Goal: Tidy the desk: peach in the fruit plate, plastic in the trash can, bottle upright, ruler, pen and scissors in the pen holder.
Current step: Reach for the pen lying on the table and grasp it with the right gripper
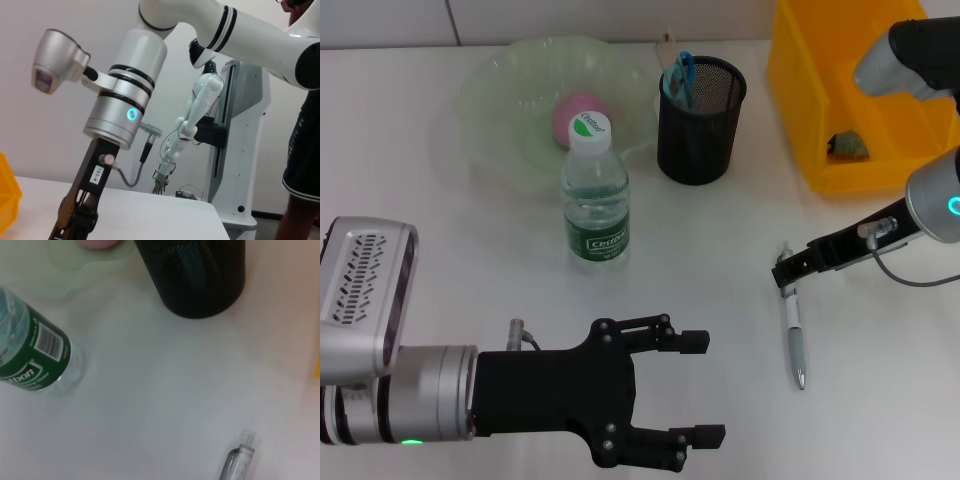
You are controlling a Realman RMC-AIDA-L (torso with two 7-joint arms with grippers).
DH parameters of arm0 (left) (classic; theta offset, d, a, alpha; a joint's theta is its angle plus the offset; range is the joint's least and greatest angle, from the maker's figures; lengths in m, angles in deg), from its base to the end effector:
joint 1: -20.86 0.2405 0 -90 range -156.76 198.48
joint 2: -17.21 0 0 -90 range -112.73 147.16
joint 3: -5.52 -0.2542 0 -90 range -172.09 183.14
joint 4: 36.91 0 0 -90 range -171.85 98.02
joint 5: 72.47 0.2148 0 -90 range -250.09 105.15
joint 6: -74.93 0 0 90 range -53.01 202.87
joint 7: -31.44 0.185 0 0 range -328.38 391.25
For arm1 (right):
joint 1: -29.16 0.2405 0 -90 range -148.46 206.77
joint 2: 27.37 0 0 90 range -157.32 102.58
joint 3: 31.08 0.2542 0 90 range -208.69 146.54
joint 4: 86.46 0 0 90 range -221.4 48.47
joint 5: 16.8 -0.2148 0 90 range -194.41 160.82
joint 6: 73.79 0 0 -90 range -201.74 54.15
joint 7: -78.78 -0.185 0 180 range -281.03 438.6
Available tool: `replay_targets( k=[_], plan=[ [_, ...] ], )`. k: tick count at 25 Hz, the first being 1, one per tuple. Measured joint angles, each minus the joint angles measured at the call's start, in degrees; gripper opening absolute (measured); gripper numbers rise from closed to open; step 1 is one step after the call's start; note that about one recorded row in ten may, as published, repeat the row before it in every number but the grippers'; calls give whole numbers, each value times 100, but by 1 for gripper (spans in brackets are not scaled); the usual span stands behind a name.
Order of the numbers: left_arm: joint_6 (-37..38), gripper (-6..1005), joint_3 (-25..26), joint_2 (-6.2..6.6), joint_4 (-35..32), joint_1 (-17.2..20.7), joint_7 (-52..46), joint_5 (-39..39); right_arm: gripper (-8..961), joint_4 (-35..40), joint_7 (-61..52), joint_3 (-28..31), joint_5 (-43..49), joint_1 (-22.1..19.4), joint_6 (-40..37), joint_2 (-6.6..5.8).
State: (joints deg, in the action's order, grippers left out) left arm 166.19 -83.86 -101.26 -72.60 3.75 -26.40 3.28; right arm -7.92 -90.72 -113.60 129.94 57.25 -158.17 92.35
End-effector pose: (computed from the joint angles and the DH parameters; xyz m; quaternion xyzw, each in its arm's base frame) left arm -0.2066 0.2329 -0.1057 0.9394 0.0641 0.3365 0.0169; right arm 0.2148 0.3517 -0.0479 -0.8252 0.5147 -0.1151 0.2021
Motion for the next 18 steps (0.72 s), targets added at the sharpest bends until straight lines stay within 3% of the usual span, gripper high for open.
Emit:
replay_targets(
  k=[18],
  plan=[
    [6,813,0,0,-3,16,-5,1,823,-1146,1,-20,397,907,169,-1]
  ],
)
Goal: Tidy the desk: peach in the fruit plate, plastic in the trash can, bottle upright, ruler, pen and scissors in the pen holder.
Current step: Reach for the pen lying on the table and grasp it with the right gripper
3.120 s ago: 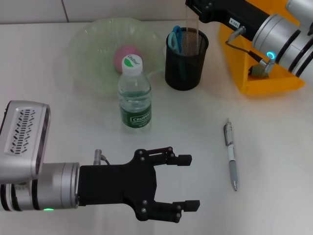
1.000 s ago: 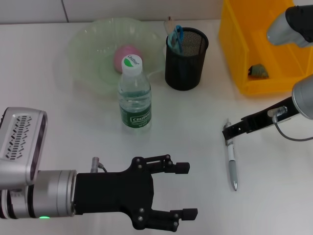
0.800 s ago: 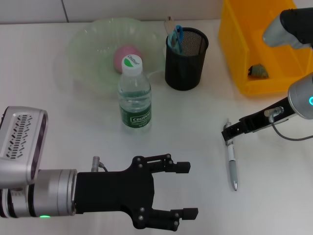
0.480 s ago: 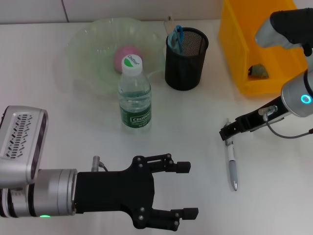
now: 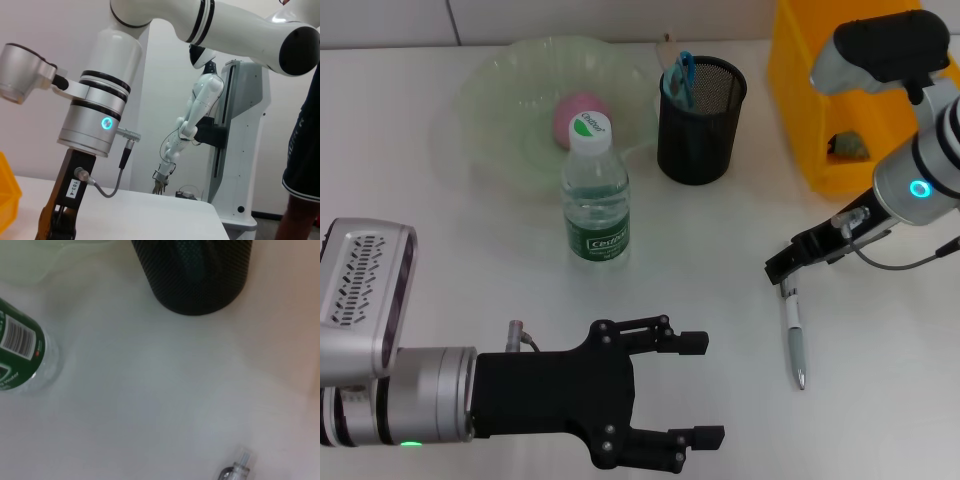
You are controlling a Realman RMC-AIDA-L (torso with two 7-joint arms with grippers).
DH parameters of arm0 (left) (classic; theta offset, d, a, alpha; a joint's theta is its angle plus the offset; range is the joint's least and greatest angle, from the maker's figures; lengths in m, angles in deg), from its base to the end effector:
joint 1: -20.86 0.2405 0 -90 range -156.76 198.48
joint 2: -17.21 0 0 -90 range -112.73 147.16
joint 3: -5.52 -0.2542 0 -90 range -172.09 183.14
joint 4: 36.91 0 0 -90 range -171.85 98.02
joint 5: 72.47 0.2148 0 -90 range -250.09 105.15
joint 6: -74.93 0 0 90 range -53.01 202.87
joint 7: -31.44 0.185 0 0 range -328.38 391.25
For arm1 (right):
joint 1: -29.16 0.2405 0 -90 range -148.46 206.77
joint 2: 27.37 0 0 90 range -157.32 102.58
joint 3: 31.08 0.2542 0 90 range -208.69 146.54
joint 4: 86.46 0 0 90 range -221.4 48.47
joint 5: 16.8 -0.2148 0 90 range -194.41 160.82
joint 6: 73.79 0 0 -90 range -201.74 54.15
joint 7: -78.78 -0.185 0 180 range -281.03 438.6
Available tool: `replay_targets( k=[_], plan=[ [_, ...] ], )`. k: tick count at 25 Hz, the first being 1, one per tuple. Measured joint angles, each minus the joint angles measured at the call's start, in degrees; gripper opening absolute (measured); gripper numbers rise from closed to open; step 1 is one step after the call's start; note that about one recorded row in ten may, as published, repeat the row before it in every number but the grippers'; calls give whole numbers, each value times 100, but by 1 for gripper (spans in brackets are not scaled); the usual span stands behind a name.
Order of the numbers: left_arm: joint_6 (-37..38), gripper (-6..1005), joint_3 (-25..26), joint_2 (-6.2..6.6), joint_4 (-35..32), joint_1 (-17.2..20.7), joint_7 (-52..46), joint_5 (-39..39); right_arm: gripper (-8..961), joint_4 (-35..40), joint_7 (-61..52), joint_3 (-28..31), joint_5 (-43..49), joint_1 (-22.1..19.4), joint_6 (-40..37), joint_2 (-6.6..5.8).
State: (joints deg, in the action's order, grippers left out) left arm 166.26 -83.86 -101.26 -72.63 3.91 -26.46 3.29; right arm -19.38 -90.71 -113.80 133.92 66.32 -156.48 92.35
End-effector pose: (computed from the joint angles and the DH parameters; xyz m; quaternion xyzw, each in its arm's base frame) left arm -0.2070 0.2322 -0.1055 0.9391 0.0655 0.3368 0.0171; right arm 0.2139 0.3720 -0.0646 -0.8255 0.4993 -0.1678 0.2025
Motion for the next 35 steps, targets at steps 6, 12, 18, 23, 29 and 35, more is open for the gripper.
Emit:
replay_targets(
  k=[6,12,18,23,29,35],
  plan=[
    [0,813,0,0,3,12,12,0,824,-89,3,-38,22,113,0,0],
    [0,813,0,0,4,14,30,0,817,-94,5,-68,47,147,-2,-1],
    [-1,813,0,0,3,17,34,0,807,-121,5,-118,158,193,-20,0],
    [-1,813,0,0,3,24,24,0,737,-233,5,-121,160,243,-10,2],
    [-1,813,0,0,3,25,22,0,578,-383,5,-121,140,327,37,6],
    [-1,813,0,0,3,25,28,0,536,-445,5,-121,131,361,78,17]
  ],
)
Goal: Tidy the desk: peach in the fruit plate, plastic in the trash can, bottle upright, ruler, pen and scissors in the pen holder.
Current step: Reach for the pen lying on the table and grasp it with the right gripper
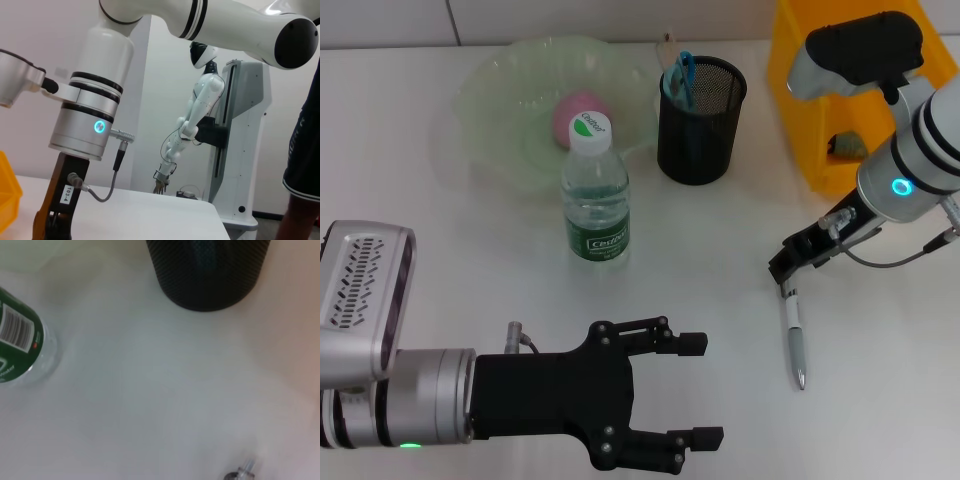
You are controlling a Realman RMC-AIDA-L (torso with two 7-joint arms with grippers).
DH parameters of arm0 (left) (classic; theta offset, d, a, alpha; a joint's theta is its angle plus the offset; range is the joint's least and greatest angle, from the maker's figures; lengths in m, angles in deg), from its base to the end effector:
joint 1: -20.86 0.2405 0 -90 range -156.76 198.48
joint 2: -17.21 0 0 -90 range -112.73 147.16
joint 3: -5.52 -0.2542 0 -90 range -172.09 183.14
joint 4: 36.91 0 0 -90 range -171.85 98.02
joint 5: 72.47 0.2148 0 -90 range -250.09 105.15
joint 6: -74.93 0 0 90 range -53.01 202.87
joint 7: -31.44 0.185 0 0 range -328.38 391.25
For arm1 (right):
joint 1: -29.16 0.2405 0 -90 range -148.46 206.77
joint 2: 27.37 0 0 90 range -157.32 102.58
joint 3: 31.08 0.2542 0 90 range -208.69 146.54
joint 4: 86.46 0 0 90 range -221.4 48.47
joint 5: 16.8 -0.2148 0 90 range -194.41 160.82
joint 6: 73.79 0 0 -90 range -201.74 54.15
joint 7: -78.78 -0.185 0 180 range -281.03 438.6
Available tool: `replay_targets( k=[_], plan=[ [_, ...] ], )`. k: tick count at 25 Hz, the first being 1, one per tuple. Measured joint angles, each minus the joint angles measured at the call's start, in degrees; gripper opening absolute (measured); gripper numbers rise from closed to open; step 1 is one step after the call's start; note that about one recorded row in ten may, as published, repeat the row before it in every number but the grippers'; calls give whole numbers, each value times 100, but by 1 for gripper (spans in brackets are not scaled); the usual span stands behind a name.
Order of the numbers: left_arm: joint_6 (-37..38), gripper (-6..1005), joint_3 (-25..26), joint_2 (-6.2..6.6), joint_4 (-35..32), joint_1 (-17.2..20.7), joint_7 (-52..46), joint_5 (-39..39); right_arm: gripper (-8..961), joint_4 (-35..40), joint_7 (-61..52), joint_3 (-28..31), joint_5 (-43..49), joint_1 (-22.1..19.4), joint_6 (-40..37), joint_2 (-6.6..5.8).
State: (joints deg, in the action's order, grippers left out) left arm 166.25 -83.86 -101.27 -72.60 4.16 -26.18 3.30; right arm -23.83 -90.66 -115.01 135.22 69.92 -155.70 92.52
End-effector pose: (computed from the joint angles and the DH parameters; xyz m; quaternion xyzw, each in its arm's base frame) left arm -0.2081 0.2312 -0.1057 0.9392 0.0655 0.3368 0.0156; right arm 0.2108 0.3768 -0.0742 -0.8293 0.4846 -0.1933 0.2003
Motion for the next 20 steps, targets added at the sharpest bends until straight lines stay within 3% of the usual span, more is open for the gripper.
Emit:
replay_targets(
  k=[20],
  plan=[
    [1,813,0,0,-27,0,-16,0,396,-224,0,9,-139,95,130,-10]
  ],
)
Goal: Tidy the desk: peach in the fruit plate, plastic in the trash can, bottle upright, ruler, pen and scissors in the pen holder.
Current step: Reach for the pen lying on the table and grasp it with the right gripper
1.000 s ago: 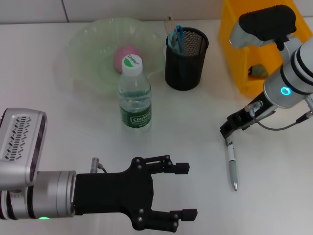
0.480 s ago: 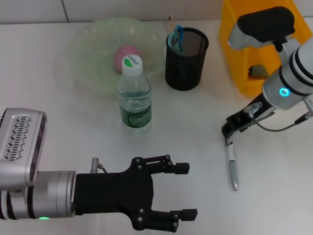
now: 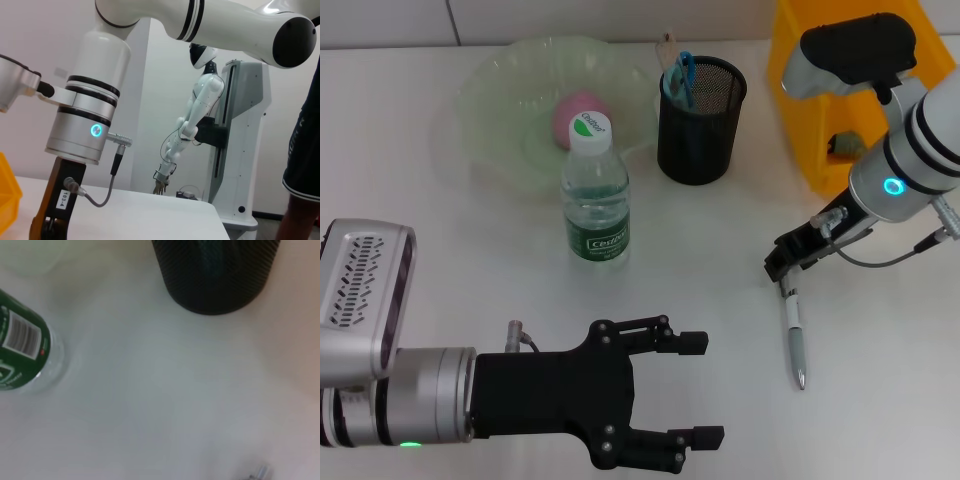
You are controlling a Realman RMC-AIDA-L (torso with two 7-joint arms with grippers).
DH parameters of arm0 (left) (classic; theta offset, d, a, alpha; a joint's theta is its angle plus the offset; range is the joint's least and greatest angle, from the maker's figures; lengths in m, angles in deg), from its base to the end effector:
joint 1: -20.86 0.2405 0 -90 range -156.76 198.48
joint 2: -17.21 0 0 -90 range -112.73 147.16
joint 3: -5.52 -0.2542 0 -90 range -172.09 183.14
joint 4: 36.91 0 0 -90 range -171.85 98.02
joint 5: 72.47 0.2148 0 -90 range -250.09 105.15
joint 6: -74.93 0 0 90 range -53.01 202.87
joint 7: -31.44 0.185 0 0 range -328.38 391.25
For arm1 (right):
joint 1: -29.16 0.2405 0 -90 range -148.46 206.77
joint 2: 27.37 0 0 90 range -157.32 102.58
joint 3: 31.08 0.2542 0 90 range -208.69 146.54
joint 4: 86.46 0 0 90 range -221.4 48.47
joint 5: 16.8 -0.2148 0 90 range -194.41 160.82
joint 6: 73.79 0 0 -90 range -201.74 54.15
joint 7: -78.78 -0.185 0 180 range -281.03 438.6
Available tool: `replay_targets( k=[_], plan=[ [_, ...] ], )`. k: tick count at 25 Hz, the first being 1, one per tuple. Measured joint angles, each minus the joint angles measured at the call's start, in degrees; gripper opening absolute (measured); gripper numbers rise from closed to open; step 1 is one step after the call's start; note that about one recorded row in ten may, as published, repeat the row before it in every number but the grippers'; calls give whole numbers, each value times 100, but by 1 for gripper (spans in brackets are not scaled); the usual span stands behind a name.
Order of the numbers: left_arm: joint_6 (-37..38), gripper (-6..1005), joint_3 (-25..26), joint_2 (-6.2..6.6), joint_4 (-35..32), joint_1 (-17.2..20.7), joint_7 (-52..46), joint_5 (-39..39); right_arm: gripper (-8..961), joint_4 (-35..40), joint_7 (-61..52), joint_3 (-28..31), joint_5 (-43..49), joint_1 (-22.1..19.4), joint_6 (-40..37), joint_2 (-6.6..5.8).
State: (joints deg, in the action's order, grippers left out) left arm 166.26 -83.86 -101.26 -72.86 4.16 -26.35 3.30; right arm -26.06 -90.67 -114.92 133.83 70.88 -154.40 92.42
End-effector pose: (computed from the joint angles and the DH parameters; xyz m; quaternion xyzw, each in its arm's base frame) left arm -0.2073 0.2317 -0.1052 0.9391 0.0647 0.3370 0.0158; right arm 0.2096 0.3789 -0.0793 -0.8290 0.4903 -0.1867 0.1937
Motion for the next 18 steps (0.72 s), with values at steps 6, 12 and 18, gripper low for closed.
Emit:
replay_targets(
  k=[6,12,18],
  plan=[
    [5,813,0,0,10,0,-2,0,373,-133,3,-9,-25,36,65,0],
    [8,813,0,0,20,0,2,0,349,-353,6,-6,-25,133,162,-2],
    [8,813,0,0,18,0,0,0,325,-374,9,-8,-24,149,166,5]
  ],
)
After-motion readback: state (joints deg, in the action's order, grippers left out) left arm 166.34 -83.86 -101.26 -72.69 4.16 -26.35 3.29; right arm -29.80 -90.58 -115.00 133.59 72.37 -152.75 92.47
